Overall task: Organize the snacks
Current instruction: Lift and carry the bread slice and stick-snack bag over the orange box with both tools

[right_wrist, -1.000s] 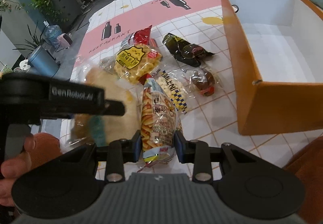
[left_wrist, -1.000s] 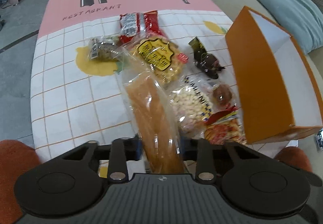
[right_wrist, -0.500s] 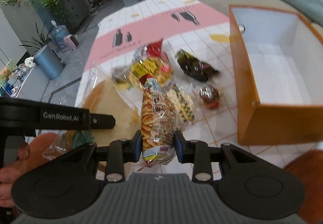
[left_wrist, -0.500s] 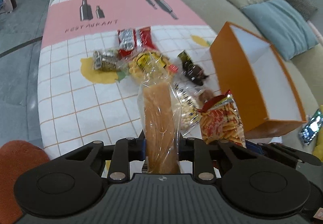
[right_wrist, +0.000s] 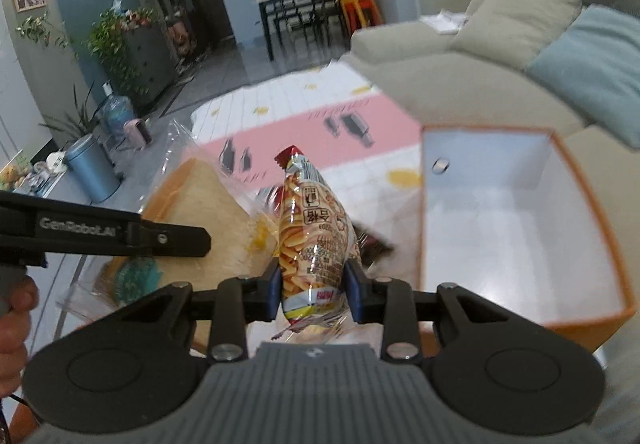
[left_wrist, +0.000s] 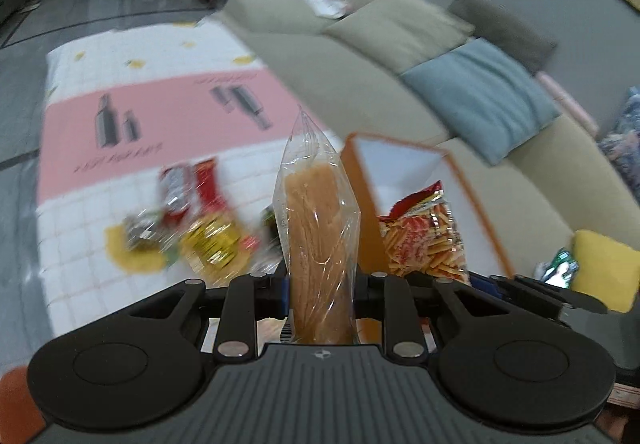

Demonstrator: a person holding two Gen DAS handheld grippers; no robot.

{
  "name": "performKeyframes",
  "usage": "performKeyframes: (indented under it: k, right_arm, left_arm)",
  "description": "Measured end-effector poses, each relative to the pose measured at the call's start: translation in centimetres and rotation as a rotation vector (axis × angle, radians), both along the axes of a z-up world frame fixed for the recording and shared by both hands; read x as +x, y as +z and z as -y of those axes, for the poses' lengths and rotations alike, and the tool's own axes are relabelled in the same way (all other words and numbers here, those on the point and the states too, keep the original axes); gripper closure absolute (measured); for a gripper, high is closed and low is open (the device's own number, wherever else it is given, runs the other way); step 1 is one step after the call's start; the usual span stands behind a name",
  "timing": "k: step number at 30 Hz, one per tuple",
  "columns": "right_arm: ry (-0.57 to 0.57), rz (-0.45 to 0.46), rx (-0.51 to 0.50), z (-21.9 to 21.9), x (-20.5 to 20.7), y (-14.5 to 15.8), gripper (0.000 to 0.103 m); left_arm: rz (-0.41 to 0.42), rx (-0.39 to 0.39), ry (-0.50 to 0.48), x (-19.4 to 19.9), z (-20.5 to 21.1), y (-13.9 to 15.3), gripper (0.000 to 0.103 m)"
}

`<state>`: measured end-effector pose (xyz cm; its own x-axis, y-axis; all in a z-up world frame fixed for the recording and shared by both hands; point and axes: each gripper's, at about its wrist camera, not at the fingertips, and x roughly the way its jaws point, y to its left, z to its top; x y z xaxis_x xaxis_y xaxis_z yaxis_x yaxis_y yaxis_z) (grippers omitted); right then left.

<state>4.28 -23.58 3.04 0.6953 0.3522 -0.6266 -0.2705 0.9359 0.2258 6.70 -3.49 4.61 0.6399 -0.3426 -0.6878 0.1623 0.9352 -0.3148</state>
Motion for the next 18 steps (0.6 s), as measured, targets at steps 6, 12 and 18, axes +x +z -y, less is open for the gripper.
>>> performKeyframes:
  k: [6,12,18]
  right_arm:
    - [-0.078,0.005,-0.014,4.0,2.6,1.7,0.072]
    - [-0.168,-0.07,-0.052,8.5,5.3,0.6,0.072]
    - [-0.222,-0.227,-0.003,12.5,8.0,-3.4,0.072]
  left_arm:
    - [0.055,-0.044,-0.082,2.9,4.3,2.1,0.076]
    - [0.018,-0.081,-0.126,6.1,9.1,0.3,0.076]
    - [-0.075,-0.068,-0.144,8.8,12.8,-3.2,0.076]
